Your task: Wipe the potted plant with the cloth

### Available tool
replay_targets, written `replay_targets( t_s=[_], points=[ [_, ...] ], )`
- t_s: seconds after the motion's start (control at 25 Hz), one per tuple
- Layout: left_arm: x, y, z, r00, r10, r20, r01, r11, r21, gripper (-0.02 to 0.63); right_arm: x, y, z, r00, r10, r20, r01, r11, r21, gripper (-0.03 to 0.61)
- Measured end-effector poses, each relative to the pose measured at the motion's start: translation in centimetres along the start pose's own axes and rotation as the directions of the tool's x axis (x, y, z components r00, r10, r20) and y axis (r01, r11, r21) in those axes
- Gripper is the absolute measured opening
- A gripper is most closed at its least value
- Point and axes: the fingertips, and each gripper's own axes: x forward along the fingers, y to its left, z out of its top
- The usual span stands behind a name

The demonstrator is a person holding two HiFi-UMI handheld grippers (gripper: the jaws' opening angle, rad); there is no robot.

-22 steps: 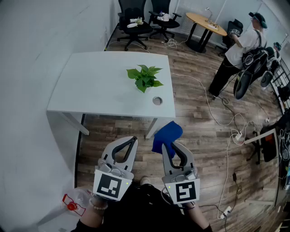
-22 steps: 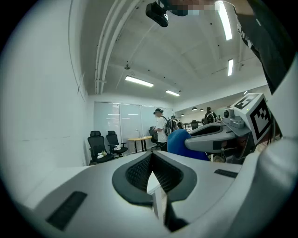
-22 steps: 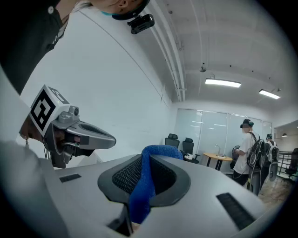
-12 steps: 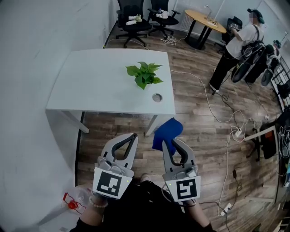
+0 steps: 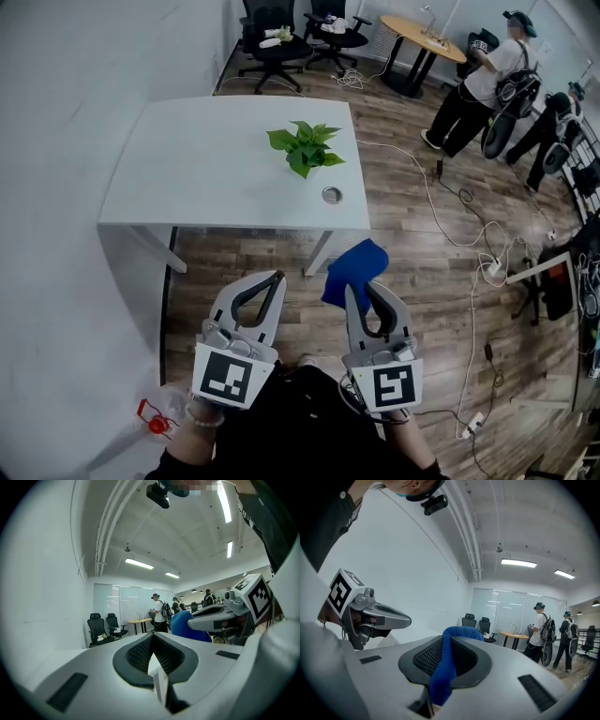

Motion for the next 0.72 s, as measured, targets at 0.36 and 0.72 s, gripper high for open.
replay_targets(
  t_s=[0.36,0.72],
  points=[
    [-1.8,1.0,-1.3,1.0,-0.025,-0.005,0.025,1.0,-0.002,0.014,-0.4,1.4,-0.6,0.998,-0.06,-0.017,0.061,0.998,0.015,0.075],
    [-0.5,2.6,-1.8,1.0,0.002,-0.01,-0.002,1.0,0.0,0.014,2.1,0.5,-1.0,0.999,-0.042,-0.019,0.042,0.999,0.004,0.075]
  ],
)
